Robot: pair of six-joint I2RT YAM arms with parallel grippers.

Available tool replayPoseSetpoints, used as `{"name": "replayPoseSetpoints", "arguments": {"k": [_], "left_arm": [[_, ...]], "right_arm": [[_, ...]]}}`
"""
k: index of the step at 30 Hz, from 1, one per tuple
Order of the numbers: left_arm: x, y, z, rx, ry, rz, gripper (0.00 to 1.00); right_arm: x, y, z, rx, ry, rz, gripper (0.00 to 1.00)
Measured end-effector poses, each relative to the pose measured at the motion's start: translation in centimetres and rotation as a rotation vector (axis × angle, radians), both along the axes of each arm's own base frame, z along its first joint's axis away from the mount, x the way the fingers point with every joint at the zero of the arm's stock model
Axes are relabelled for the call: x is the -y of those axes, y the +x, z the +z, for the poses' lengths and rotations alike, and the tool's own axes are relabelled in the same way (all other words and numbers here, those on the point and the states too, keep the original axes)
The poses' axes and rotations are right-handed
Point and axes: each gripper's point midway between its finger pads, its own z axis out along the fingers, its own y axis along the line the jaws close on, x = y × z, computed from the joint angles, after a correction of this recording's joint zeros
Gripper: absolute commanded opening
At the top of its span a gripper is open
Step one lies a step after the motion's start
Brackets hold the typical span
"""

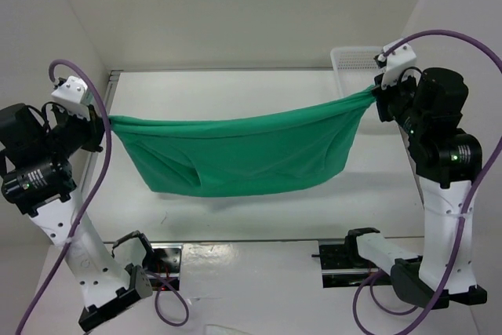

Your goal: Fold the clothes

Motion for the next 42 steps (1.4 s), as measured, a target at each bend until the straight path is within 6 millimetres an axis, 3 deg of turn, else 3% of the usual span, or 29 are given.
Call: {"name": "replayPoseSetpoints", "arguments": {"k": [6, 12, 17, 23, 29, 36, 42], "left_arm": [[-1.3, 1.5, -4.8, -0.135, -0.081, 0.012, 0.00], [-3.4, 4.3, -10.0, -0.301, -0.178, 0.026, 0.00], [-5.0, 8.3, -14.4, -0.433, -0.257, 0.007, 0.00], [-4.7, 14.4, -19.5, -0.582, -0.302, -0.055, 0.00], [-4.7, 19.2, -21.6, -0.619, -0.314, -0.089, 0.00], [-6.2, 24.0, -22.6, -0.615, -0.325, -0.102, 0.00], [-5.6, 26.5, -26.2, -0.688, -0.348, -0.129, 0.00]], "right_arm": [[-0.2, 2.6, -5.5, -0.158, -0.013, -0.001, 0.00], [-0.6, 7.3, -13.0, -0.373, -0.030, 0.001, 0.00], [-1.1, 10.9, -17.1, -0.466, -0.039, 0.006, 0.00], [-1.3, 16.4, -22.3, -0.566, -0.056, -0.002, 0.00], [-1.6, 20.7, -26.7, -0.632, -0.062, -0.011, 0.00], [-2.1, 24.8, -29.7, -0.654, -0.056, -0.014, 0.00], [-2.6, 27.8, -32.2, -0.661, -0.065, -0.015, 0.00]]}}
